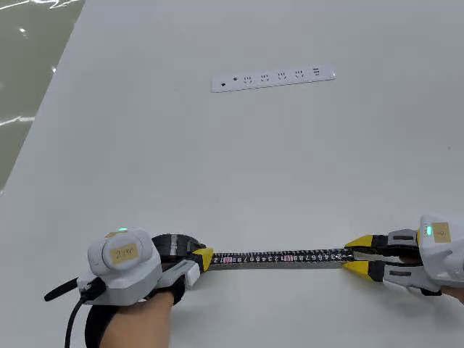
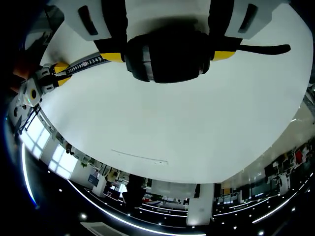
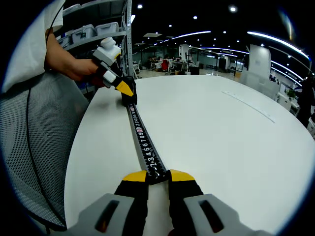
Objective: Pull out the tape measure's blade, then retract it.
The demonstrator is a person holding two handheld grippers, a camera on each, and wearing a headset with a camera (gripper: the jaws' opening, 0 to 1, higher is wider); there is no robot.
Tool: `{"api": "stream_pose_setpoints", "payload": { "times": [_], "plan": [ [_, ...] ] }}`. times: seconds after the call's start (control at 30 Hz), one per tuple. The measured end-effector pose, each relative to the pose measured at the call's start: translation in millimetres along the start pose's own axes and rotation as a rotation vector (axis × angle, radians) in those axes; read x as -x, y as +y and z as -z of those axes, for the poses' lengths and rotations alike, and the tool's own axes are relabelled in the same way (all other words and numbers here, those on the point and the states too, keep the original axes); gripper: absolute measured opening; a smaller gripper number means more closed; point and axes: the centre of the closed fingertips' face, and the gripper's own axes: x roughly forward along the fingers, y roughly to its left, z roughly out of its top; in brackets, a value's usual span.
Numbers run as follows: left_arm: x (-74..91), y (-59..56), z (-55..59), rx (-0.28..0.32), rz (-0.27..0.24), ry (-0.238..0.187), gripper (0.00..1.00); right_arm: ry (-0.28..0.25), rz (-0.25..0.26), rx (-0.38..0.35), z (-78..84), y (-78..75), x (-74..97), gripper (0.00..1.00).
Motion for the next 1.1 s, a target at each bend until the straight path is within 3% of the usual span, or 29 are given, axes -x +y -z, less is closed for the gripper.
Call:
{"api": "stream_pose_setpoints", "payload": {
  "times": [1.1],
  "plan": [
    [1.0, 1.3, 0.8, 0.02, 0.023, 0.009, 0.62, -0.085, -0.098, -0.031, -36.4, 24.7, -38.6, 0.13]
  ]
}}
